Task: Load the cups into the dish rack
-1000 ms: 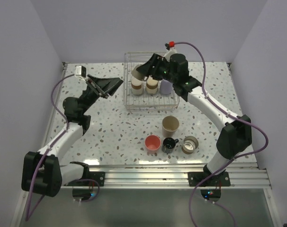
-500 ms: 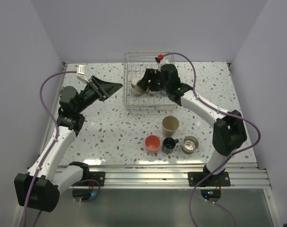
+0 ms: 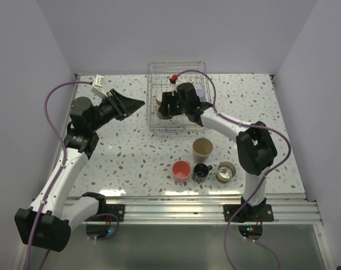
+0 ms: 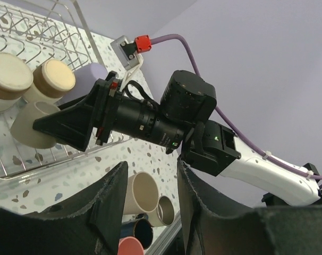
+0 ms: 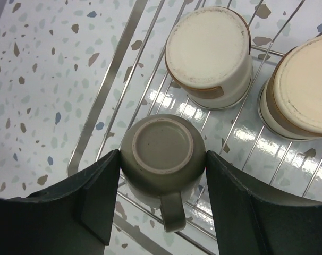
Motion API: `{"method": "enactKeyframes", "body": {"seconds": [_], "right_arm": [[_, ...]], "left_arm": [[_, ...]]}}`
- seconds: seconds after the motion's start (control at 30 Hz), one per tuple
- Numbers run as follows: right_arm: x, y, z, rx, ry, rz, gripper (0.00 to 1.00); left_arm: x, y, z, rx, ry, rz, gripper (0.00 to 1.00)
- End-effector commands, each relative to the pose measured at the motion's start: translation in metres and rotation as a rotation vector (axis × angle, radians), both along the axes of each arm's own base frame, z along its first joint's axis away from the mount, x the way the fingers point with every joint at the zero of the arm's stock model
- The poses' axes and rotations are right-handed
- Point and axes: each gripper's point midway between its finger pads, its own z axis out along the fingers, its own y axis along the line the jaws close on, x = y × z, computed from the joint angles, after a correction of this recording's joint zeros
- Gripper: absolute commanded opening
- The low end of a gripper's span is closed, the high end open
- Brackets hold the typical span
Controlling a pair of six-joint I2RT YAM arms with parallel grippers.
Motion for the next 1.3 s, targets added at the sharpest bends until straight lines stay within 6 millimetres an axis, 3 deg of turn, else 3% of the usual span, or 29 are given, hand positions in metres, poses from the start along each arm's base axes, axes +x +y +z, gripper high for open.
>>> {"method": "enactKeyframes", "body": {"seconds": [0.0, 0.17, 0.47, 0.83, 0.97, 1.0, 1.1, 1.27], "right_arm": [[0.02, 0.013, 0.026, 0.015, -0.106, 0.0, 0.03], [0.025, 0.025, -0.005, -0.015, -0.068, 0.005, 0.03], [0.039, 0.042, -0.019, -0.015, -0.073, 0.002, 0.03], [0.026, 0.05, -0.043, -0.07, -0.053, 0.042, 0.06], [0.016, 0.045, -0.052, -0.109, -0.024, 0.058, 0.25], [0.014, 0.043, -0.054, -0.116, -0.017, 0.059, 0.36], [0.012, 0.041, -0.054, -0.119, -0.014, 0.058, 0.55], [0.011, 0.042, -0.052, -0.12, -0.014, 0.056, 0.71]], "left_arm": [[0.001, 0.004, 0.007, 0.048, -0.036, 0.007, 0.46], [0.003, 0.007, 0.002, 0.09, -0.011, 0.022, 0.45], [0.011, 0.004, -0.007, 0.11, 0.0, 0.001, 0.46], [0.02, 0.005, -0.01, 0.122, -0.008, -0.008, 0.46], [0.02, 0.005, -0.011, 0.111, -0.004, -0.01, 0.46], [0.019, 0.005, -0.012, 0.109, 0.0, -0.011, 0.45], [0.017, 0.005, -0.011, 0.108, -0.005, -0.012, 0.46], [0.011, 0.007, -0.006, 0.117, -0.02, -0.011, 0.46]]}}
